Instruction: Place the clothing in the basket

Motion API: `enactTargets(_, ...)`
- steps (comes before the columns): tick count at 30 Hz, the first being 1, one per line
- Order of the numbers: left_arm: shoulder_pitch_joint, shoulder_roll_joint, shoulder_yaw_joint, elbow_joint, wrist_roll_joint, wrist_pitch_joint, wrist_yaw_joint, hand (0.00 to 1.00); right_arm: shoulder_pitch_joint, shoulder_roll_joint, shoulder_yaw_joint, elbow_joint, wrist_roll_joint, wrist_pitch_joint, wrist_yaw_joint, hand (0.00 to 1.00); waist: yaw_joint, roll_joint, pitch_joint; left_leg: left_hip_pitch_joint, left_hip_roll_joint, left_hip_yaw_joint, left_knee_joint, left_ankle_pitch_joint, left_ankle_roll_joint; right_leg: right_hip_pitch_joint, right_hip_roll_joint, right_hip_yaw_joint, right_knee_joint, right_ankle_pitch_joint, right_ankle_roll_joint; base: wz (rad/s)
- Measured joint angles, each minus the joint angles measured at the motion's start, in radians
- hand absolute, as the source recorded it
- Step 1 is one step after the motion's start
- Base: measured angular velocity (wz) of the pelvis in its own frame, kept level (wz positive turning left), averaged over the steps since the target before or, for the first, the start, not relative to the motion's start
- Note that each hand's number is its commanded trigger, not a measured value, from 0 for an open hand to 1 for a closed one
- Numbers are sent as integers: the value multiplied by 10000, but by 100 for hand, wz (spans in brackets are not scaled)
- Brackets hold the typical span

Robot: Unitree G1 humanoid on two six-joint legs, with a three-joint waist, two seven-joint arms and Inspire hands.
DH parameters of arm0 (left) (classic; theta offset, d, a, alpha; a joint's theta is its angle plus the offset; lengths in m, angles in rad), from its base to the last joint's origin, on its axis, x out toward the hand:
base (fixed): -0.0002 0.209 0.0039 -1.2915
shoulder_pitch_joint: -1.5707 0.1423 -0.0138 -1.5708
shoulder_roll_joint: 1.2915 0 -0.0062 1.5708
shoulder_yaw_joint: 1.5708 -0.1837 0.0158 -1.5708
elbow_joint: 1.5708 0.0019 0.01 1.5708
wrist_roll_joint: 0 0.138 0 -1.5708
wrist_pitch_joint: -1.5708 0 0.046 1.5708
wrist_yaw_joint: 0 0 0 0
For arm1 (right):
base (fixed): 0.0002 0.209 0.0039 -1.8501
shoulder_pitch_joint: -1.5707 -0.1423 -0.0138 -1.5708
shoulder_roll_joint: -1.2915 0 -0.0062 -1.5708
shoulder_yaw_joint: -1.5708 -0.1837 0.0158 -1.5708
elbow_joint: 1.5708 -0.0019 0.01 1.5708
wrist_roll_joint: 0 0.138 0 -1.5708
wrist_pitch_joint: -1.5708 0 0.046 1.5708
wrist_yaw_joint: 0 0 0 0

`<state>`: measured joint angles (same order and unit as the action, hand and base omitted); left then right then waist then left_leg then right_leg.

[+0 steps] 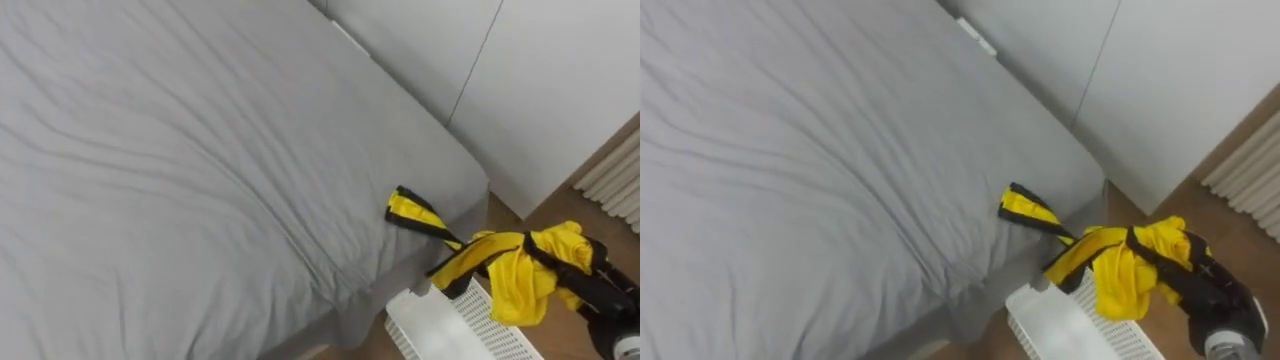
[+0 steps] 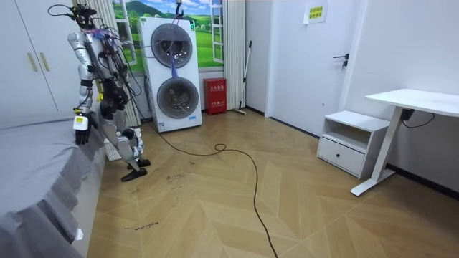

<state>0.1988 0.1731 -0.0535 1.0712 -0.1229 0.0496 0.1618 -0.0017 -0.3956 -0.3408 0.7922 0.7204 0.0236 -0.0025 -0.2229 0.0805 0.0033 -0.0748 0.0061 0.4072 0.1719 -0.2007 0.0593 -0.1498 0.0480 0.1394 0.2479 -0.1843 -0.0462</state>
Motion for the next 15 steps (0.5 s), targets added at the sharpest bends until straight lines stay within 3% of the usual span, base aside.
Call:
enactTargets(5,-253,74,-367,37,-434,-9,0,0,-638,-176,41,738,4,-13,-92,100,-132,143,24,-683,-7,-20,274,32,26,-772,10,11,458,-65,-18,0)
enactTargets(6,-330,81,-503,38,-434,-10,0,0,-791,-192,45,931,-6,-18,-96,74,-149,143,27,-816,-8,-25,311,38,29,-919,18,16,498,-66,-20,0)
enactTargets(7,-424,80,-584,59,-434,-10,0,0,-932,-197,48,1095,-60,-18,-131,13,-151,126,40,-956,0,-24,336,47,34,-1090,18,16,545,-77,-34,0)
enactTargets(8,-493,81,-626,94,-433,-11,0,0,-1011,-197,60,1144,-124,-19,-182,0,-150,121,45,-1030,12,-24,337,67,46,-1193,18,28,605,-80,-36,0)
enactTargets(15,-1051,92,-1086,319,-646,-60,0,0,-1790,-208,178,2390,-11,-143,-359,0,-101,43,130,-1638,6,3,346,214,102,-1913,-7,84,819,-71,-32,0)
